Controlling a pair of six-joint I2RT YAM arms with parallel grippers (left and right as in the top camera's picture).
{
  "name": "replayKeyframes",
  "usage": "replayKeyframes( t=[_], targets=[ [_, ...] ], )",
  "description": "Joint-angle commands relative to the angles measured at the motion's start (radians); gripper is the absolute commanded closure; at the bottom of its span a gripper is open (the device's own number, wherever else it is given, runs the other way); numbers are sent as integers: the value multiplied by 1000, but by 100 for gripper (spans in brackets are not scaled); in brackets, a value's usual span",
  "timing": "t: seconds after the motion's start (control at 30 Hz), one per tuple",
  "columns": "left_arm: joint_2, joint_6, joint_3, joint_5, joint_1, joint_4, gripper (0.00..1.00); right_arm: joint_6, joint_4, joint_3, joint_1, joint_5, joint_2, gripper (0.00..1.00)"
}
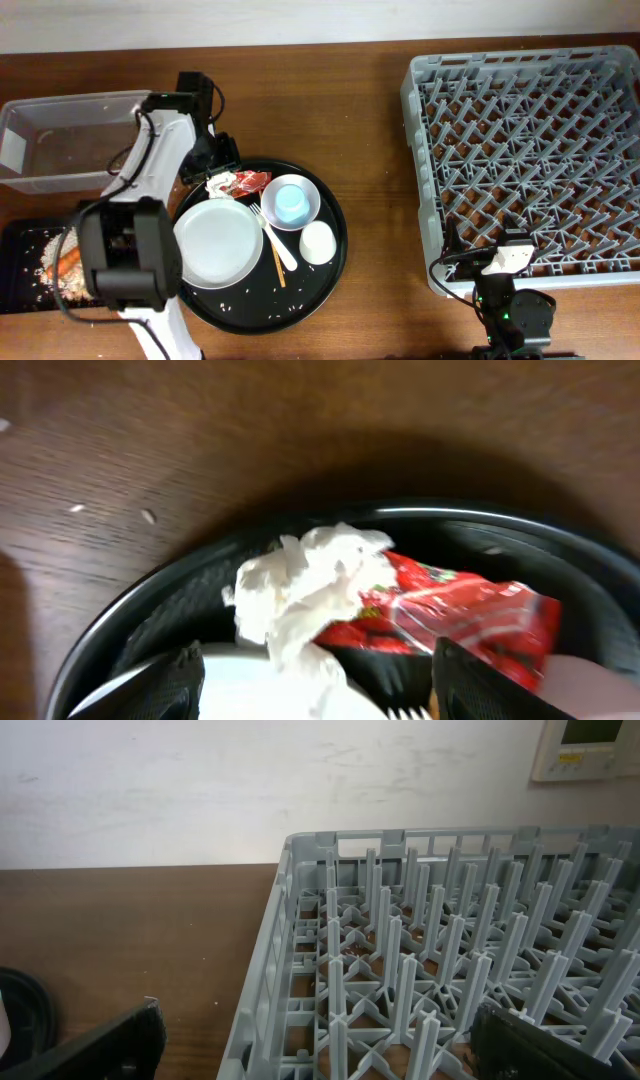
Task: Sort waste into correct bins and load items into the dishwasher rack
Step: 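Grasp the white tissue on the round tray with the left gripper, then drop the tissue into the clear plastic bin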
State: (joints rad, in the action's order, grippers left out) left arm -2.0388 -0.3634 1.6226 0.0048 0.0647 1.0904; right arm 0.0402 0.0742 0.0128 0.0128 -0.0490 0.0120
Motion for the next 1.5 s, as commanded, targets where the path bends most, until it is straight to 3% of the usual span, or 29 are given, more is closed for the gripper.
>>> replayKeyframes(
  t=[0.0, 0.1, 0.2, 0.27, 0.43, 0.47, 0.57, 0.67, 0.83, 0.97, 1.07, 1.2, 1.23, 1.3, 1.33, 1.37, 1.43, 1.47],
  targets=[
    [-72, -16, 11, -21, -2, 0, 28, -7, 1, -7, -5, 2, -6, 1],
    [-100, -17, 9, -21, 0, -1, 29, -7, 1, -7, -5, 2, -6, 1],
    [-103, -17, 9, -21, 1, 0, 49, -7, 1, -7, -5, 2, -6, 1],
    [-103, -17, 9, -21, 1, 6, 58, -7, 1, -7, -5, 2, -6, 1],
    [-105, -17, -18, -28, 10, 6, 59, -7, 1, -7, -5, 2, -6, 1],
    [-105, -17, -18, -28, 11, 8, 66, -7, 1, -7, -5, 2, -6, 1],
    [-105, -17, -18, -27, 13, 17, 99, -7, 1, -7, -5, 2, -6, 1],
    [-87, -17, 17, -27, 13, 81, 99, -7, 1, -7, -5, 2, -6, 1],
    [11, -17, 240, -16, 8, 230, 100, -7, 1, -7, -5, 2, -6, 1],
    [79, -17, 367, -21, -54, 157, 100, -7, 1, -7, -5, 2, -6, 1],
    [76, -17, 375, -40, -137, -1, 99, -7, 1, -7, -5, 2, -6, 1],
    [55, -94, 375, -231, -263, -110, 99, -7, 1, -7, -5, 2, -6, 1],
    [45, -93, 375, -238, -287, -129, 94, -7, 1, -7, -5, 2, -6, 1],
    [28, -92, 375, -237, -331, -150, 65, -7, 1, -7, -5, 2, -6, 1],
    [20, -92, 375, -237, -347, -155, 55, -7, 1, -7, -5, 2, -6, 1],
    [3, -92, 375, -237, -365, -159, 34, -7, 1, -7, -5, 2, -6, 1],
    [-5, -92, 375, -237, -377, -159, 7, -7, 1, -7, -5, 2, -6, 1],
    [-5, -92, 375, -237, -377, -159, 1, -7, 1, -7, -5, 2, -6, 1]
  ],
)
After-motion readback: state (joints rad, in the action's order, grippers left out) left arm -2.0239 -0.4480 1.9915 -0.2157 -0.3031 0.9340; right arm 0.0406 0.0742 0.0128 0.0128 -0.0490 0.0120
